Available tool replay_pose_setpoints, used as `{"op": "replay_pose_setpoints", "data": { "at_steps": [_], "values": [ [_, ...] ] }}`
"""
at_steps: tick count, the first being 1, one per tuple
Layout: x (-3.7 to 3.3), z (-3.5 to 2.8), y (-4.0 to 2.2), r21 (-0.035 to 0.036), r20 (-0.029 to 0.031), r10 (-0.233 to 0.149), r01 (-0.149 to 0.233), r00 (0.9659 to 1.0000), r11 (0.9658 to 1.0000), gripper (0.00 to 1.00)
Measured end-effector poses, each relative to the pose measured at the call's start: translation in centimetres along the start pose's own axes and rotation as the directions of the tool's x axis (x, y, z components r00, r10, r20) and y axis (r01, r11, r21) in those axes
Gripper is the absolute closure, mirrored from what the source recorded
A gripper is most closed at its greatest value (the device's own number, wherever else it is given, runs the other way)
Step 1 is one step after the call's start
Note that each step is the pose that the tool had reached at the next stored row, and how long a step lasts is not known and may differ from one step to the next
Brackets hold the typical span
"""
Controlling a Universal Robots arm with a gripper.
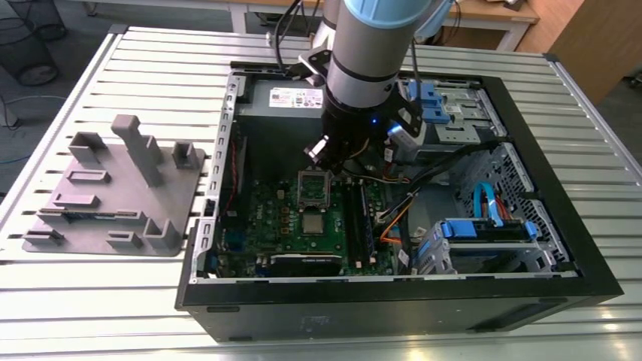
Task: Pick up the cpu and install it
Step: 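Close the cpu cover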
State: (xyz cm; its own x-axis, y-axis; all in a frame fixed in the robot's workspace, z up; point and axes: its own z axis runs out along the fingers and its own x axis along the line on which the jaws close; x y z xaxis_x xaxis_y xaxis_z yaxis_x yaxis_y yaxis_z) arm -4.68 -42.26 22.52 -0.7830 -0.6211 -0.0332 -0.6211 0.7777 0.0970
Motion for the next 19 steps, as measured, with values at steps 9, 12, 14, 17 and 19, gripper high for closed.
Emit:
{"op": "replay_pose_setpoints", "data": {
  "at_steps": [9, 12, 14, 17, 19],
  "values": [
    [0.02, -0.18, 0.03, -0.001, -0.0024, -0.024, 0.024, 0.9997, 0.9997, 0.89],
    [0.02, -0.25, 0.05, -0.0016, -0.0029, -0.034, 0.034, 0.9994, 0.9994, 0.89],
    [0.03, -0.25, 0.05, -0.0017, -0.0036, -0.041, 0.041, 0.9991, 0.9991, 0.89],
    [0.07, -0.27, 0.09, -0.0018, -0.0047, -0.053, 0.053, 0.9986, 0.9986, 0.89],
    [0.1, -0.3, 0.11, -0.0018, -0.0052, -0.061, 0.061, 0.9981, 0.9981, 0.89]
  ]
}}
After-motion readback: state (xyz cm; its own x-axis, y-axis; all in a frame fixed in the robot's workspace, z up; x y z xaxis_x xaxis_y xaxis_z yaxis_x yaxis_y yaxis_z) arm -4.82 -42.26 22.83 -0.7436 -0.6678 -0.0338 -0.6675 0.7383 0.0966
